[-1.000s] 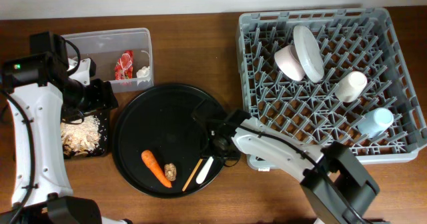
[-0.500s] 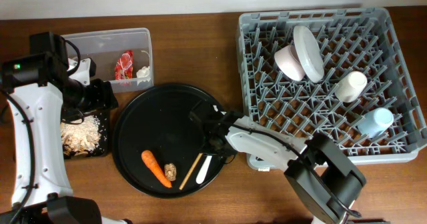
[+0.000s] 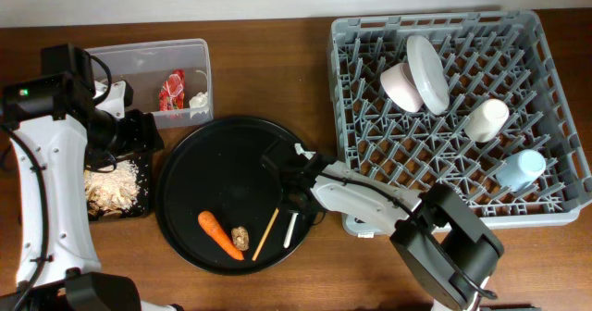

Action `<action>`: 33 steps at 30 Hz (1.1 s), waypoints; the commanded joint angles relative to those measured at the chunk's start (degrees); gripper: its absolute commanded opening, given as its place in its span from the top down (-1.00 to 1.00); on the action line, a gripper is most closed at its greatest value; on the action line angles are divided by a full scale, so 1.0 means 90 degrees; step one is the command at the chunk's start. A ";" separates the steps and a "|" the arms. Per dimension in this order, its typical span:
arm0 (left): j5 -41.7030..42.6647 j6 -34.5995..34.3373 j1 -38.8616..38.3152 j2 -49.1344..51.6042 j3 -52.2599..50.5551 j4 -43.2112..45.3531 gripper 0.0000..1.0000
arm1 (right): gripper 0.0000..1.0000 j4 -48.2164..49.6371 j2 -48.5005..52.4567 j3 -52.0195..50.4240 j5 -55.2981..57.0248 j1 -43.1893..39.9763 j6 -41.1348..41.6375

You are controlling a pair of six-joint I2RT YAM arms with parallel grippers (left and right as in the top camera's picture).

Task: Sort waste into correct bins and load items into the dishwasher rack
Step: 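Move right gripper to the white fork and grasp it, then carry the white fork with right gripper toward the rack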

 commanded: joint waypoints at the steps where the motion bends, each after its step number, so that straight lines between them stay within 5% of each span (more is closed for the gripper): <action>1: 0.0066 -0.0036 0.0002 -0.0002 -0.0027 0.0012 -0.45 | 0.89 0.0075 0.0155 -0.0034 0.0153 0.0024 0.0046; 7: 0.0066 -0.0036 0.0002 -0.0002 -0.0027 0.0012 -0.45 | 0.92 -0.0248 -0.0007 0.0163 0.0158 0.0015 -0.0012; 16: 0.0066 -0.0036 0.0002 -0.0002 -0.0027 0.0010 -0.45 | 0.92 -0.1994 -0.1285 0.1749 0.0321 -0.1112 -0.2419; 23: 0.0066 -0.0039 0.0002 -0.0002 -0.0027 0.0015 -0.45 | 0.92 -0.2560 -0.1231 0.1780 0.0248 -0.2414 -0.4595; 33: 0.0066 -0.0039 0.0002 -0.0002 -0.0027 0.0007 -0.44 | 0.85 -0.2475 -0.0396 0.1644 0.0274 -0.2616 -0.5151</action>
